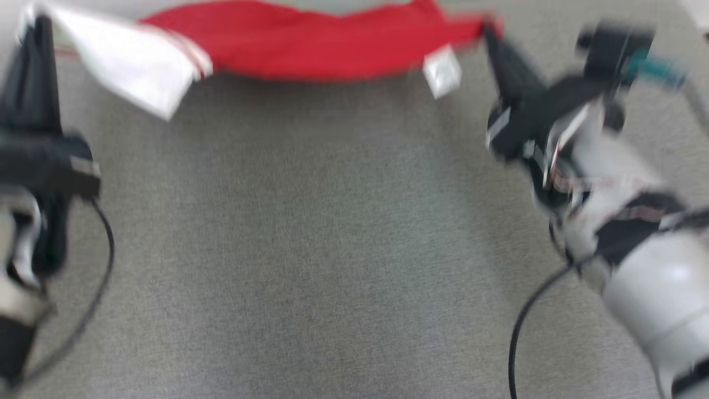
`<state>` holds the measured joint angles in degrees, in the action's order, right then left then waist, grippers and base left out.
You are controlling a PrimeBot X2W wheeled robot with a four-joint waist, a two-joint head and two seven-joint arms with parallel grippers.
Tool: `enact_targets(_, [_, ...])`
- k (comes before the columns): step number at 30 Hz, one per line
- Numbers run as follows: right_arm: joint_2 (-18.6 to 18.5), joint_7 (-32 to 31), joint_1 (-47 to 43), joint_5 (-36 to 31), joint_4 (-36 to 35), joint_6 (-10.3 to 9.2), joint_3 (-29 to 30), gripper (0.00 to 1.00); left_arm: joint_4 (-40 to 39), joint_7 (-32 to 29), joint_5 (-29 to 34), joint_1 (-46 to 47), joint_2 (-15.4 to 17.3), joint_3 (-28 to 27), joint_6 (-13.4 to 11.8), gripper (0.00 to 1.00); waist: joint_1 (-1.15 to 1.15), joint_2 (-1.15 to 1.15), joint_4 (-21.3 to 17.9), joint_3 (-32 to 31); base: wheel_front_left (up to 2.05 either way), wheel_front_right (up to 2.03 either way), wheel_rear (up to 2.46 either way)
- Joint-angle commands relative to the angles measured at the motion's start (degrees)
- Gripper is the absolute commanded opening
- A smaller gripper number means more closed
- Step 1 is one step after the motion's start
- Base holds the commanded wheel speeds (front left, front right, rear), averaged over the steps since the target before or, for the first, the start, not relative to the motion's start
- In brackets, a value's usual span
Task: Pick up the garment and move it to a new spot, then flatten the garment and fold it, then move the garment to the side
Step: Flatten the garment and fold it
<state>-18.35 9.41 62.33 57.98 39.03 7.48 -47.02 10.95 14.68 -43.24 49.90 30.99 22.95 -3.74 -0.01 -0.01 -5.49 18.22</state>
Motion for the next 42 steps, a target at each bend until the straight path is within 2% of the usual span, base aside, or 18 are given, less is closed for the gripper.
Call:
enact_targets(1, [-0.73, 0.61, -3.30, 0.82, -1.09, 0.03, -0.88, 0.00, -2.43, 0.32, -0.43, -4.61, 0.64, -0.97, -1.20, 0.00, 0.01, 0.01, -0.97, -3.10, 0.00, 0.00, 0.00])
enact_targets(4, [-1.54, 1.18, -8.27, 1.74, -3.16, 0.03, -1.94, 0.00, -7.96, 0.44, 0.01, -13.05, 1.35, -2.61, -3.66, 0.00, 0.01, 0.01, -1.64, -4.39, 0.00, 0.00, 0.00])
enact_targets(5, [-1.54, 1.18, -8.27, 1.74, -3.16, 0.03, -1.94, 0.00, -7.96, 0.44, 0.01, -13.05, 1.35, -2.61, -3.66, 0.00, 0.01, 0.01, -1.64, -4.39, 0.00, 0.00, 0.00])
enact_targets(8, [-2.94, 1.42, -12.48, 2.35, -4.88, 0.03, -2.34, 0.00, -12.16, 0.47, 0.56, -20.91, 1.67, -3.67, -4.97, 0.00, 0.01, 0.01, -1.99, -5.36, 0.00, 0.00, 0.00])
enact_targets(11, [-4.19, 1.67, -16.16, 2.28, -6.30, 0.03, -2.31, 0.00, -15.51, 0.48, 0.65, -28.12, -0.22, -5.78, -6.06, 0.00, 0.01, 0.01, -1.84, -6.40, 0.00, 0.00, 0.00])
enact_targets(17, [-6.60, 1.61, -23.91, 3.20, -9.55, 0.03, -0.82, 0.00, -18.68, 0.50, 2.50, -39.07, -5.68, -8.66, -6.20, 0.00, 0.01, 0.01, -0.84, -8.60, 0.00, 0.00, 0.00])
enact_targets(19, [-7.04, 1.41, -26.45, 3.22, -10.21, 0.03, -0.12, 0.00, -18.56, 0.50, 3.97, -42.01, -7.13, -9.40, -5.74, 0.00, 0.01, 0.01, -0.51, -9.34, 0.00, 0.00, 0.00])
enact_targets(27, [-8.90, -1.08, -34.70, 2.39, -13.80, 0.03, 3.00, 0.00, -17.67, 0.50, 5.12, -51.72, -16.68, -13.97, -2.43, 0.00, 0.01, 0.01, 0.61, -11.74, 0.00, 0.00, 0.00])
enact_targets(28, [-9.07, -1.97, -36.98, 2.11, -14.67, 0.03, 3.80, 0.00, -16.82, 0.49, 5.67, -53.57, -18.51, -14.74, -1.37, 0.00, 0.01, 0.01, 1.07, -12.49, 0.00, 0.00, 0.00])
enact_targets(31, [-9.43, -2.76, -40.90, 1.28, -15.29, 0.03, 5.81, 0.00, -16.30, 0.39, 6.81, -56.08, -21.35, -15.19, -0.41, 0.00, 0.01, 0.01, 1.87, -13.87, 0.00, 0.00, 0.00])
enact_targets(37, [-9.42, -5.40, -48.39, -1.29, -18.00, 0.03, 10.48, 0.00, -15.69, 0.39, 8.79, -60.49, -24.02, -16.38, 0.53, 0.00, 0.01, 0.01, 2.69, -15.35, 0.00, 0.00, 0.00])
enact_targets(42, [-7.82, -9.25, -53.86, -3.78, -20.88, 0.03, 14.15, 0.00, -13.70, 0.40, 8.95, -62.51, -25.01, -16.93, 1.16, 0.00, 0.01, 0.01, 2.68, -15.66, 0.00, 0.00, 0.00])
